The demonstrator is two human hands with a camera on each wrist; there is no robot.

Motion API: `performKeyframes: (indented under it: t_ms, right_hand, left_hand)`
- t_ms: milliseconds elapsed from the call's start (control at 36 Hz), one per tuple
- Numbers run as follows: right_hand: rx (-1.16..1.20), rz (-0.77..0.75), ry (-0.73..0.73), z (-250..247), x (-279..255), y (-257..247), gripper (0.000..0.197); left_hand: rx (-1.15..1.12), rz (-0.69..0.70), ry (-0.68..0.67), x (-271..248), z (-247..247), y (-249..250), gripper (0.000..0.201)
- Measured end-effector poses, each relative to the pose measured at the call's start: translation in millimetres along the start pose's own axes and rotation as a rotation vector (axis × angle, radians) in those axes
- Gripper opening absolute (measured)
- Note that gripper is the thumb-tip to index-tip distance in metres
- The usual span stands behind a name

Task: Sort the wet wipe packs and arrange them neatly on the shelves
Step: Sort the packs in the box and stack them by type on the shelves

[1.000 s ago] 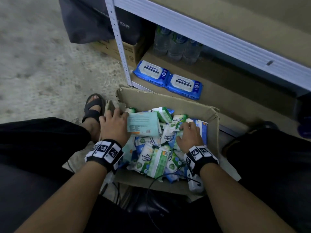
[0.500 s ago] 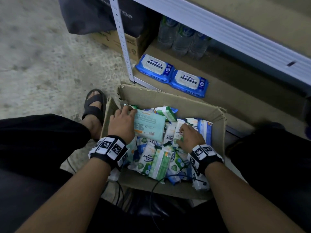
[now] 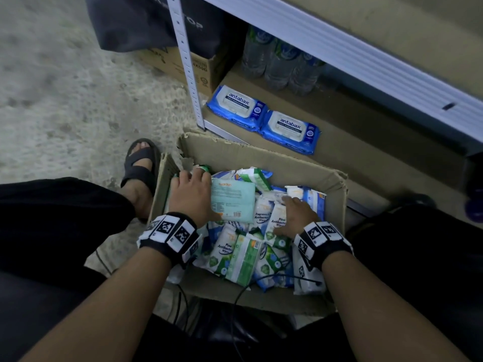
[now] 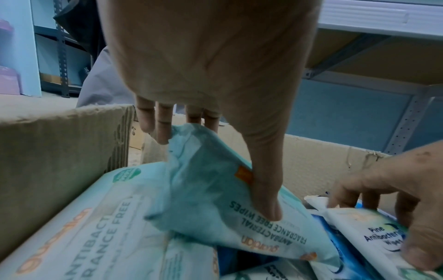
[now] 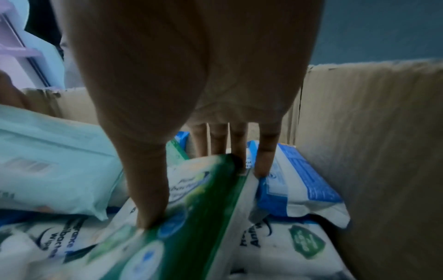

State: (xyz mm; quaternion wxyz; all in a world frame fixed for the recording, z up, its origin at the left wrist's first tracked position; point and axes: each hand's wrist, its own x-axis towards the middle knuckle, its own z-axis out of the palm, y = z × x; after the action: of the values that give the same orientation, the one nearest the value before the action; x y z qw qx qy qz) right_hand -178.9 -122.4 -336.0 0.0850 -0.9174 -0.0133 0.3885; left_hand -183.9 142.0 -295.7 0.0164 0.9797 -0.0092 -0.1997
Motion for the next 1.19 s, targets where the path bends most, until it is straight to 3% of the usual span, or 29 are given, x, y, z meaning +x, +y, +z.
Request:
performKeyframes:
  t_ms: [111, 250, 306, 389, 500, 611, 805, 972, 1194]
  right_hand:
    - [-0.096, 0.026, -0.131, -5, 1, 6, 0.093]
    - [-0.118, 0.029, -0.336, -7, 0, 13, 0.061]
    - [-0.125, 0.039, -0.375, -2, -2, 14, 0.06]
    - [-0.119, 0.051, -0.262, -4, -3, 7, 0.058]
    - [0.011, 0.036, 0.121, -17, 4, -2, 0.03]
    - [-0.086, -0.022, 0.279, -19, 17, -6, 0.033]
    - [-0.194, -0.099, 0.214, -18, 37, -10, 0.03]
    - [-0.277, -0.028, 0.233, -3, 50, -7, 0.026]
    - [-0.194, -0.01, 0.228, -7, 59, -3, 0.018]
  left_hand:
    - [0.041, -0.002, -0.028, -3, 0, 5, 0.091]
    - [0.043, 0.002, -0.092, -2, -1, 7, 0.099]
    - [0.038, 0.002, -0.106, -1, 0, 6, 0.102]
    - [0.015, 0.004, -0.121, -2, 3, 4, 0.109]
    - [-0.003, 0.009, -0.147, -2, 4, 2, 0.106]
    - [-0.013, 0.015, -0.155, -2, 4, 2, 0.101]
    - [0.012, 0.045, -0.184, -5, 7, 3, 0.102]
    - [-0.008, 0.07, -0.229, -7, 6, 2, 0.101]
    - [-0.036, 0.105, -0.293, -8, 7, 0, 0.099]
